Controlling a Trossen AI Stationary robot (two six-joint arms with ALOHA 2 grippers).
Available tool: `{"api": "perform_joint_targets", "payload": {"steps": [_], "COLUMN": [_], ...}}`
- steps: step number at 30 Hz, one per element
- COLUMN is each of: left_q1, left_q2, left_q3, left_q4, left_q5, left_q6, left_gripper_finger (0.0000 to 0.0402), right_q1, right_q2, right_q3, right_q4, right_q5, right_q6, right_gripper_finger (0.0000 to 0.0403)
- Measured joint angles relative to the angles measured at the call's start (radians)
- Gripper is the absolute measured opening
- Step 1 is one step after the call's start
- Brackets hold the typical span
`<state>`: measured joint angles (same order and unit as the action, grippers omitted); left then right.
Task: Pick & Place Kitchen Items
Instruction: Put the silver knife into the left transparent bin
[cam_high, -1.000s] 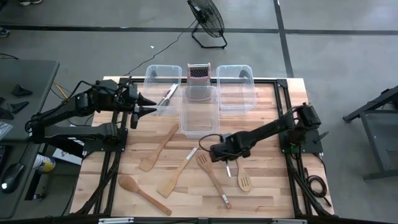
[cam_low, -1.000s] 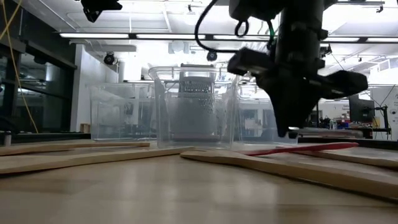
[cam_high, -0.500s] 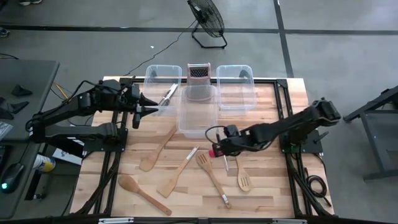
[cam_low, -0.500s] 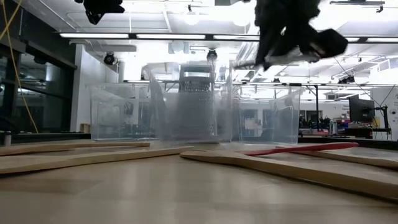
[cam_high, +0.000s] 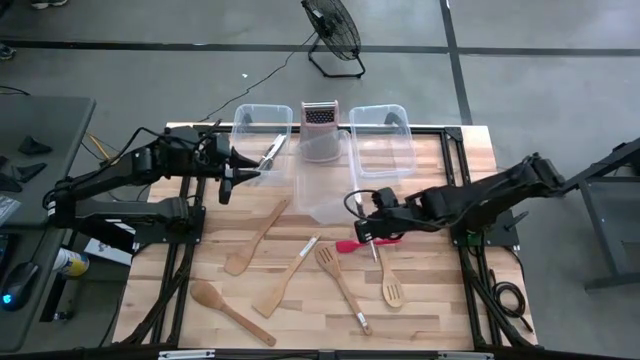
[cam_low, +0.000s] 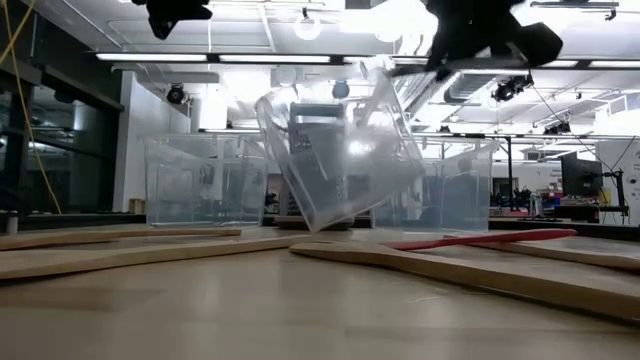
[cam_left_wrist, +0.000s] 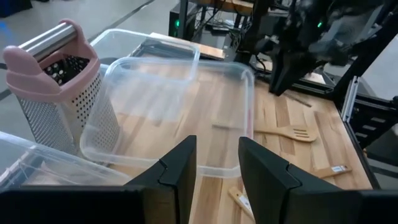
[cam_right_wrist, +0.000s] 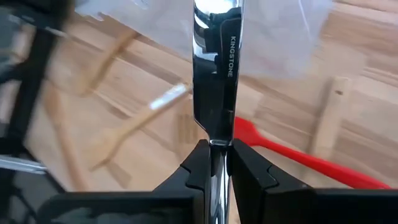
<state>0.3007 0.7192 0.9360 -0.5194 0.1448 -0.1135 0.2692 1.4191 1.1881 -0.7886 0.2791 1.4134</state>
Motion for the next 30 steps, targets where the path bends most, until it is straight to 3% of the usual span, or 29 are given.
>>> {"api": "perform_joint_targets", "payload": {"steps": [16,30], "left_q1": [0.000,0.000], "left_q2": [-0.002,-0.002], "left_q3": [0.000,0.000], "left_q4": [0.001,-0.001], "left_q5": [-0.023,-0.023], "left_q6": [-0.023,-0.023], "left_gripper_finger": [0.0119,0.0119], "right_q1": [-0.057,-0.022], "right_q2": [0.159,0.102], "right_q3": [0.000,0.001], "right_q4": [-0.073,-0.116], "right_q5": [-0.176,-0.174], "right_q6": [0.025,0.056], "right_gripper_finger": [0.0034,0.0034]}}
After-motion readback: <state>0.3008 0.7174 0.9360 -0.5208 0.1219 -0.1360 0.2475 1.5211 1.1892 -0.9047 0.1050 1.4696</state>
